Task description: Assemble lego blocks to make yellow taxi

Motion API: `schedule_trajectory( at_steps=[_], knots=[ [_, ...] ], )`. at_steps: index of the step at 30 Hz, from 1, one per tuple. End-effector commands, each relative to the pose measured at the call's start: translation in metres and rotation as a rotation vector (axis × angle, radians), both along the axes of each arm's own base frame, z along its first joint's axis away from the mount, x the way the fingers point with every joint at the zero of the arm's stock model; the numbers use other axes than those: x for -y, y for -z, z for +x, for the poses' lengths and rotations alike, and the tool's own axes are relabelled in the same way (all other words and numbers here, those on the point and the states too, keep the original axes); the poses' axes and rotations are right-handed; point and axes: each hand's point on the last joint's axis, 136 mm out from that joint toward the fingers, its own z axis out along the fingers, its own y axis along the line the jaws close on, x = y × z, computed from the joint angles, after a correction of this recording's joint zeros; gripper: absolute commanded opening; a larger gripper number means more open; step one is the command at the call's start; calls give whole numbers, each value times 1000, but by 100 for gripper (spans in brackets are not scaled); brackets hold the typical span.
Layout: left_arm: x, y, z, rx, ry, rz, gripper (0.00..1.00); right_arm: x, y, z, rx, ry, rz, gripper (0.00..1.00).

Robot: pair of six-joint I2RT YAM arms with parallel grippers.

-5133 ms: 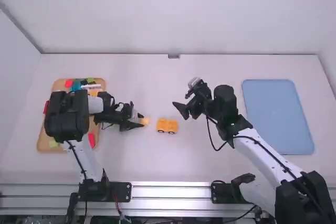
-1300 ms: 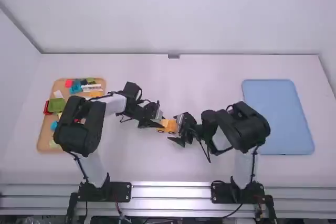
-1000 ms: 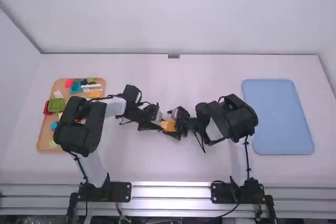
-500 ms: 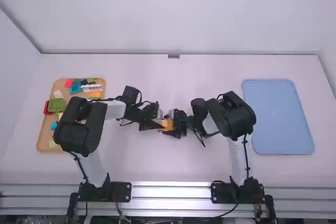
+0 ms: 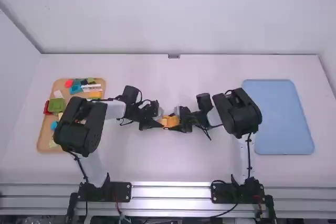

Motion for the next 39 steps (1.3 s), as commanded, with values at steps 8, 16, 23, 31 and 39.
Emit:
schedule_trajectory(
  at_steps=[8, 16, 23, 31, 39],
  knots=[
    [15, -1, 12, 23, -96, -27, 17, 2, 9, 1, 32, -12, -30, 51],
    [17, 1, 8, 2, -109, 9, 15, 3, 8, 1, 33, 2, -22, 51],
    [9, 6, 12, 4, -142, 80, 11, 2, 8, 2, 37, -2, -22, 52],
    [5, 9, 18, 29, -162, 110, 11, 1, 8, 0, 29, -5, -24, 52],
    [10, 1, 14, 28, -136, 69, 9, 1, 8, 0, 29, -7, -24, 53]
  ],
)
